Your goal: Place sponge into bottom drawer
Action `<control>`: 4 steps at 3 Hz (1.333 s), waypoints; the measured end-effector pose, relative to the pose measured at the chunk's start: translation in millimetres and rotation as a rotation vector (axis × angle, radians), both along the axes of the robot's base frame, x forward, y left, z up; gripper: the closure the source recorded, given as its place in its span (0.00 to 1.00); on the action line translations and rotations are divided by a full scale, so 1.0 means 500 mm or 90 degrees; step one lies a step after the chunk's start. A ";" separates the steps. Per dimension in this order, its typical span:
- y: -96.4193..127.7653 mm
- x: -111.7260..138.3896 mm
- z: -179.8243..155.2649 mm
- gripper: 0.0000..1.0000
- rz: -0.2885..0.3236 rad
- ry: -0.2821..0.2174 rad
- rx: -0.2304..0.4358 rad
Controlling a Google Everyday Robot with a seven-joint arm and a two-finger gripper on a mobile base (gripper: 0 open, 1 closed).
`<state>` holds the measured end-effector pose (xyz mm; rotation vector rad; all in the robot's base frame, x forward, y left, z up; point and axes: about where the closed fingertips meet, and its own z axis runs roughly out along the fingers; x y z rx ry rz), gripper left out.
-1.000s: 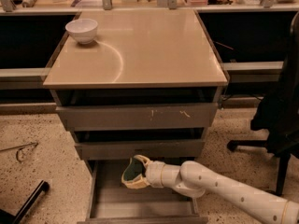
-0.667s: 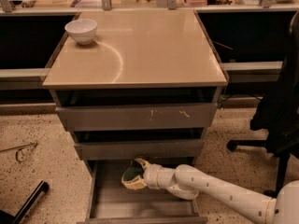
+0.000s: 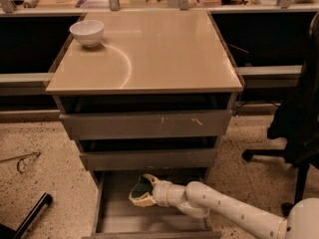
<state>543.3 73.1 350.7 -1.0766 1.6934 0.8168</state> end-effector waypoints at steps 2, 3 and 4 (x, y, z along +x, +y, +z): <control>0.007 -0.058 -0.280 1.00 -0.068 0.070 0.038; 0.023 -0.058 -0.379 1.00 -0.073 0.100 -0.002; 0.053 -0.020 -0.410 1.00 -0.068 0.090 -0.061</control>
Offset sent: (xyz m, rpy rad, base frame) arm -0.0511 0.0059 -0.2377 0.0514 0.1986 -0.2003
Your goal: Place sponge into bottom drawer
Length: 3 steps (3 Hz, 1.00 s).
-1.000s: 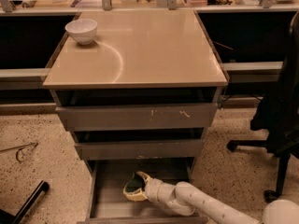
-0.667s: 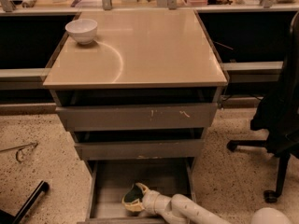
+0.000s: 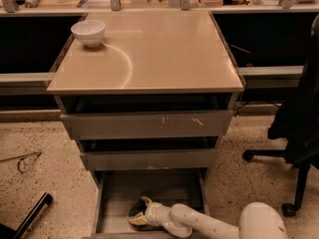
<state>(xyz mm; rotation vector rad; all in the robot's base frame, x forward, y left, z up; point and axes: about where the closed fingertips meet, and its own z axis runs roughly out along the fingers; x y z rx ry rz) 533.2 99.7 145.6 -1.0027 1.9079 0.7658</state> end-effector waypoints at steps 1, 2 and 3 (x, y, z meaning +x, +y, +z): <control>0.007 0.048 0.016 1.00 -0.003 -0.029 -0.055; 0.008 0.067 0.009 1.00 -0.002 -0.029 -0.081; 0.020 0.067 -0.020 1.00 0.008 -0.008 -0.080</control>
Offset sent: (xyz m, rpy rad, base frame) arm 0.0463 0.0006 0.0003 -0.1781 -0.0464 -0.0057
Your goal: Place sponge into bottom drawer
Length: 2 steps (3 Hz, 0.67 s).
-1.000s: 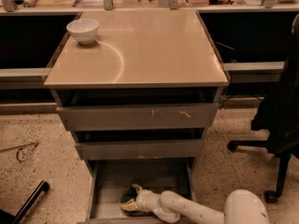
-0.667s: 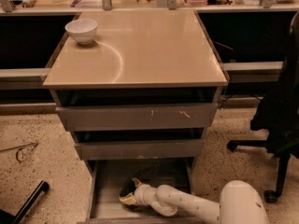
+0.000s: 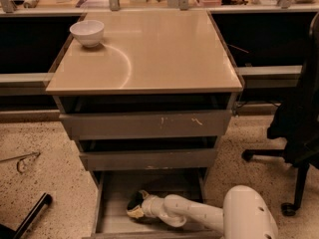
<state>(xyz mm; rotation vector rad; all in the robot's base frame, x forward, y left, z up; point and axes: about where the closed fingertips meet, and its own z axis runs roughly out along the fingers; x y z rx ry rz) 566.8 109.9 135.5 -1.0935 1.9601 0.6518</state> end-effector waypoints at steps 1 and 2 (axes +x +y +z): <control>0.011 -0.010 -0.028 1.00 0.000 0.020 0.017; 0.011 -0.010 -0.030 0.81 0.000 0.021 0.018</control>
Offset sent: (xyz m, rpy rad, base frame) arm -0.0040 0.0047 -0.0119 0.0226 0.0267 0.0005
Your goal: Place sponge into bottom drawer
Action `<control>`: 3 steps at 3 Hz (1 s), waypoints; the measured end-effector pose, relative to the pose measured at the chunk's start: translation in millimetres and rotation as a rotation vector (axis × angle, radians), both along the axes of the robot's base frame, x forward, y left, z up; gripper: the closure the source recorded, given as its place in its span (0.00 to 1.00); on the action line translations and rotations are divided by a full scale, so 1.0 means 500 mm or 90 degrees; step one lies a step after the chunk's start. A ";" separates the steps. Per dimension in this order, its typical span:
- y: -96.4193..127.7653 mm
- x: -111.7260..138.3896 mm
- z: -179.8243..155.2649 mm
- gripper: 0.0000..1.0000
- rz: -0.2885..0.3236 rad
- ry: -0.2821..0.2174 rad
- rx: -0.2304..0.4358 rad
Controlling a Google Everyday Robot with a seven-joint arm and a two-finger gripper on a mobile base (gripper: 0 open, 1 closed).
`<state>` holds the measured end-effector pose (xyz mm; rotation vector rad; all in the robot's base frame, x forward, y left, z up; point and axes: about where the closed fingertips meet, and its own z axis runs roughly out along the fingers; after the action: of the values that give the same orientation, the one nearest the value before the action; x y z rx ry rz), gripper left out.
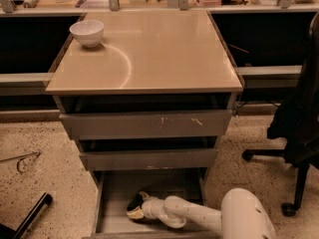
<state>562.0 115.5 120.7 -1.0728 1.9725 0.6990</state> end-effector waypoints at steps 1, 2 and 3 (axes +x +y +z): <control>0.000 0.000 0.000 0.58 0.000 0.000 0.000; 0.000 0.000 0.000 0.35 0.000 0.000 0.000; 0.000 0.000 0.000 0.12 0.000 0.000 0.000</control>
Offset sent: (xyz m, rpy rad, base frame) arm 0.0000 0.0000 0.0000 0.0000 0.0000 0.0000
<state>562.0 115.5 120.7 -1.0728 1.9725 0.6991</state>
